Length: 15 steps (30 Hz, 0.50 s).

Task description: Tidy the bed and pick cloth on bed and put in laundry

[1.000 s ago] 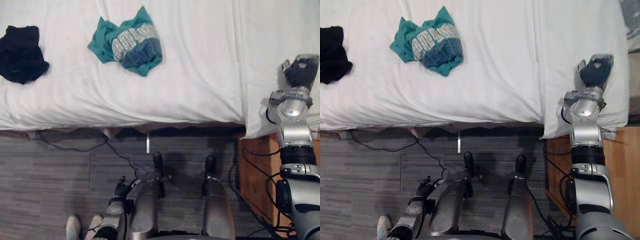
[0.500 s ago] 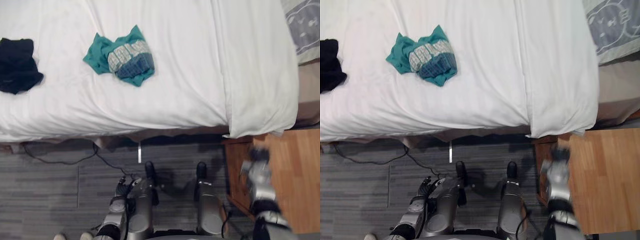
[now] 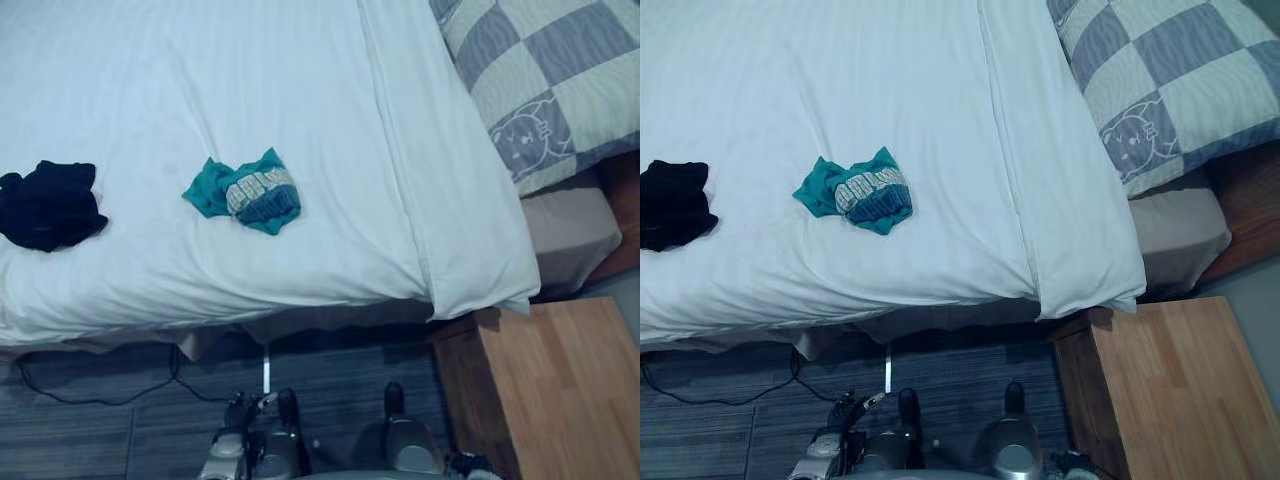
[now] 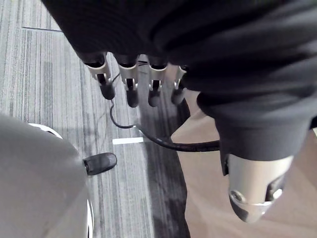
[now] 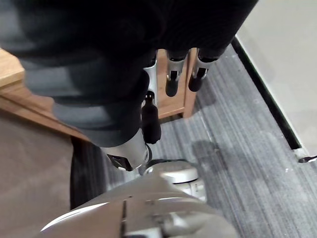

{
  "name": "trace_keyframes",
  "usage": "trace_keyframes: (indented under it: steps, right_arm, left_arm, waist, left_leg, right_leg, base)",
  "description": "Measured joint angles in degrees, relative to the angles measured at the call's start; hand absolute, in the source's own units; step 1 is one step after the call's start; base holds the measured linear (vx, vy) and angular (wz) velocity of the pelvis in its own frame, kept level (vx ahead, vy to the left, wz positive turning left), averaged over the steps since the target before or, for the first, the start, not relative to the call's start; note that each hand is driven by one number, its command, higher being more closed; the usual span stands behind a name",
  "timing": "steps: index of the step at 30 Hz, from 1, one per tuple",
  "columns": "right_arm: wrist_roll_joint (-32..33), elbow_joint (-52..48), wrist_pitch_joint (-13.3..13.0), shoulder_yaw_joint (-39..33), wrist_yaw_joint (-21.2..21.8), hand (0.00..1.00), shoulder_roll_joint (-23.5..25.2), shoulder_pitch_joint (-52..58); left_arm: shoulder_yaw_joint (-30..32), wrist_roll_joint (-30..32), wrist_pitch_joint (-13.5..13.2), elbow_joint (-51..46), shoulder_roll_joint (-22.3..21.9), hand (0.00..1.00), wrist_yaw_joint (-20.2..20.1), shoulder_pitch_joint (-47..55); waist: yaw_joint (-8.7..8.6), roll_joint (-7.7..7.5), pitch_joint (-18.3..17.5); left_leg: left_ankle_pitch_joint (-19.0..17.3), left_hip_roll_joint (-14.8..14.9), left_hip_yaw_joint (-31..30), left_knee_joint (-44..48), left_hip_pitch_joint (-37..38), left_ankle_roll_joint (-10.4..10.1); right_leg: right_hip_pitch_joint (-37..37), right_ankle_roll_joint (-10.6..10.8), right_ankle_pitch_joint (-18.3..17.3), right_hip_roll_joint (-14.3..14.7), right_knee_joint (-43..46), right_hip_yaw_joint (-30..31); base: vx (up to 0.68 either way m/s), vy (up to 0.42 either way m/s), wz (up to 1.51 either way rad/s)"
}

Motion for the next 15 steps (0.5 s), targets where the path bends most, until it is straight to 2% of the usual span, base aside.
trace_keyframes:
  steps: [2,4,6,7,9,10,11,12,13,14,15]
  right_arm:
    - [0.0,0.1,0.0,0.1,0.6,0.0,-1.2,-0.6]
    - [0.1,0.0,0.1,0.1,0.5,0.0,-1.5,-0.5]
    - [0.1,-0.1,0.2,0.0,0.5,0.0,-1.3,-0.5]
    - [0.1,-0.2,0.2,-0.4,0.5,0.0,-0.8,-0.4]
    - [0.0,-0.2,0.3,-1.0,0.5,0.0,-0.8,-0.4]
    - [0.0,-0.2,0.2,-1.7,0.5,0.0,-0.9,-0.4]
    - [0.0,-0.1,0.2,-1.8,0.5,0.0,-1.0,-0.3]
    - [0.0,0.2,0.2,-2.3,0.2,0.0,-1.3,0.0]
    - [0.1,0.6,0.1,-2.4,-0.2,0.0,-2.2,0.3]
    - [0.1,0.9,0.1,-2.4,-0.4,0.0,-2.6,0.5]
    - [0.1,2.0,0.0,-3.1,-0.6,0.0,-2.1,0.7]
  left_arm:
    - [0.2,-0.1,-0.3,-0.3,-0.1,0.0,0.0,0.0]
    - [1.0,-0.1,-0.3,0.0,-0.2,0.0,0.1,0.1]
    - [3.2,-0.1,-0.3,0.0,-0.4,0.0,0.1,0.1]
    - [5.0,-0.1,-0.3,0.1,-0.4,0.0,0.1,0.1]
    - [7.5,-0.1,-0.4,-0.1,-0.1,0.0,0.1,0.0]
    - [8.7,0.0,-0.4,-0.5,0.6,0.0,0.2,0.0]
    - [8.8,0.0,-0.4,-0.6,0.9,0.0,0.3,0.0]
    - [8.7,0.1,-0.4,-0.6,1.1,0.0,0.4,0.2]
    - [8.4,0.2,-0.6,-0.6,1.0,0.0,0.4,0.5]
    - [8.0,0.3,-0.6,-0.5,0.8,0.0,0.5,0.6]
    - [6.6,0.5,-0.4,-0.1,1.3,0.0,0.4,0.2]
  waist:
    - [0.03,1.37,0.4]
    - [-0.13,1.94,0.4]
    - [-0.1,1.68,0.5]
    - [-0.26,0.71,0.6]
    - [-0.06,0.28,0.7]
    - [-0.21,-0.04,0.5]
    - [-0.15,-0.06,0.3]
    - [-0.07,0.42,-0.2]
    - [-0.06,0.95,-1.2]
    - [-0.08,1.26,-1.8]
    - [-0.23,-0.95,-3.0]
  left_leg:
    - [-6.7,3.7,4.4,10.6,-3.2,0.7]
    - [-7.7,6.5,11.6,13.0,-2.6,0.8]
    - [-7.7,6.7,14.3,12.8,-2.4,0.8]
    - [-7.7,7.4,17.5,13.7,-2.4,0.8]
    - [-9.0,11.3,15.5,23.1,-6.1,2.8]
    - [-9.1,15.7,12.4,27.4,-8.0,3.0]
    - [-9.0,17.5,10.8,27.7,-8.7,2.9]
    - [-8.4,21.1,6.5,26.6,-9.9,2.0]
    - [-7.1,23.2,2.6,22.8,-10.4,0.1]
    - [-6.2,23.4,2.2,20.6,-10.0,-1.0]
    - [-3.3,20.0,3.3,19.5,-9.2,-10.2]
  right_leg:
    - [0.4,0.1,-0.8,-0.5,2.7,0.0]
    - [0.3,0.9,-2.2,-1.5,4.3,0.0]
    - [0.1,1.2,-2.3,-3.1,4.6,-0.4]
    - [-0.1,1.1,-2.3,-4.6,4.6,-1.2]
    - [0.0,1.1,-2.2,-6.4,4.7,-1.8]
    - [0.3,1.9,-2.2,-7.5,4.6,-2.4]
    - [0.3,2.5,-2.2,-7.8,4.6,-2.5]
    - [0.4,3.8,-2.1,-8.6,4.6,-2.9]
    - [0.3,5.9,-1.6,-10.1,4.5,-3.5]
    - [0.3,6.0,-1.6,-10.8,4.3,-3.8]
    - [1.4,6.2,0.6,-15.3,2.7,-3.6]
  base:
    - [-0.09,0.037,-0.07]
    - [-0.04,0.018,0.07]
    - [0.01,0.012,0.29]
    - [0.07,0.031,0.45]
    - [0.06,0.101,0.39]
    - [0.01,0.132,0.23]
    - [0.04,0.33,0.26]
    - [0.06,0.447,0.29]
    - [0.08,0.58,0.3]
    - [0.1,0.635,0.4]
    - [0.12,0.635,0.44]
